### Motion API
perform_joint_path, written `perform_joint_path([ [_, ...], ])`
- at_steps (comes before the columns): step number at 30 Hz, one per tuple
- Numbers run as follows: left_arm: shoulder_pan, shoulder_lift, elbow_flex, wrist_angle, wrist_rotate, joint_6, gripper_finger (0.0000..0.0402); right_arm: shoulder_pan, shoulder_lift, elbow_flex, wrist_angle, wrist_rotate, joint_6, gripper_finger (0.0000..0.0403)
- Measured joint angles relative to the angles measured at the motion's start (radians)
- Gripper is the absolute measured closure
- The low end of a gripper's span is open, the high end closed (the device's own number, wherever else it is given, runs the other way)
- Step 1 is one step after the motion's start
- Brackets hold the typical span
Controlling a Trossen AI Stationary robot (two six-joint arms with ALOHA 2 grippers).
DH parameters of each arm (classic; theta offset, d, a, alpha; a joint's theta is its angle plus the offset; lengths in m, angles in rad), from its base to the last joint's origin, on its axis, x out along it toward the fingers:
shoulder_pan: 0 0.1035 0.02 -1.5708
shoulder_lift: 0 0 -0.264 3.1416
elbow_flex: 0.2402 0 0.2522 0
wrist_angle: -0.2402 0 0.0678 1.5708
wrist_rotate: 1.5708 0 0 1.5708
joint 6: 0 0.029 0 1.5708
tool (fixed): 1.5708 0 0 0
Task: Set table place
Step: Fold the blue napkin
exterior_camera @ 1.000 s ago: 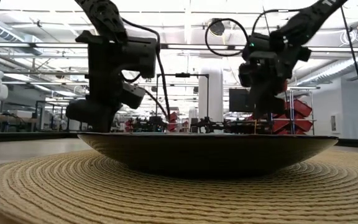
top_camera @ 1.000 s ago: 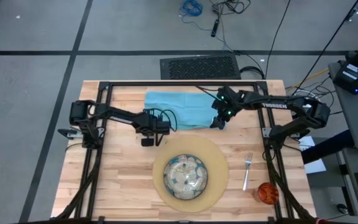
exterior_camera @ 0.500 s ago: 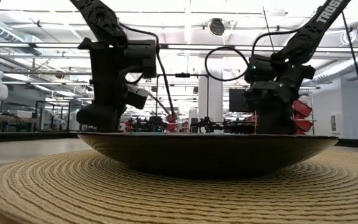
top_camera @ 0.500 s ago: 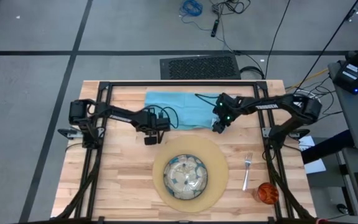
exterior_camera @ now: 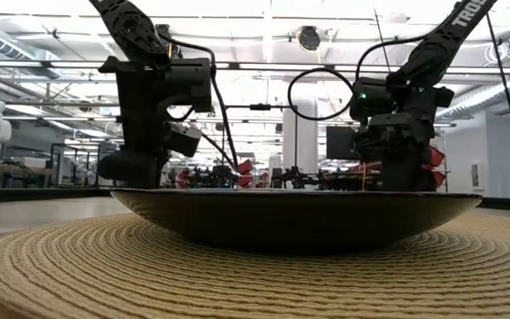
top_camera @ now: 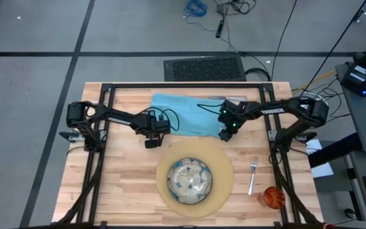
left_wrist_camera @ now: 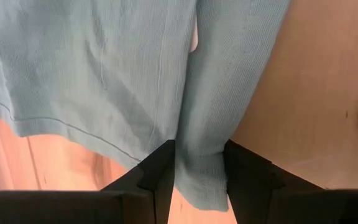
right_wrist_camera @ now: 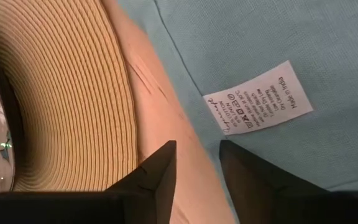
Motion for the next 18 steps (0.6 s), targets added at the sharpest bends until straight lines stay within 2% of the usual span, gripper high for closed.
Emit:
perform_joint_path([
  [7, 0.0, -0.003, -0.001, -0.01, 0.005, 0.001, 0.0288, -0.002, -0.062, -0.01, -0.005, 0.013, -0.004, 0.0289],
  [12, -0.01, -0.056, -0.006, -0.071, 0.028, -0.003, 0.0288, -0.008, -0.218, -0.006, 0.026, 0.014, 0.019, 0.0289],
  [15, -0.019, -0.117, -0.016, -0.177, 0.059, -0.028, 0.0288, -0.007, -0.316, -0.008, 0.018, 0.012, 0.034, 0.0289],
  [18, -0.019, -0.18, -0.01, -0.183, 0.061, -0.05, 0.0288, -0.008, -0.383, -0.006, 0.043, 0.025, 0.042, 0.0289],
])
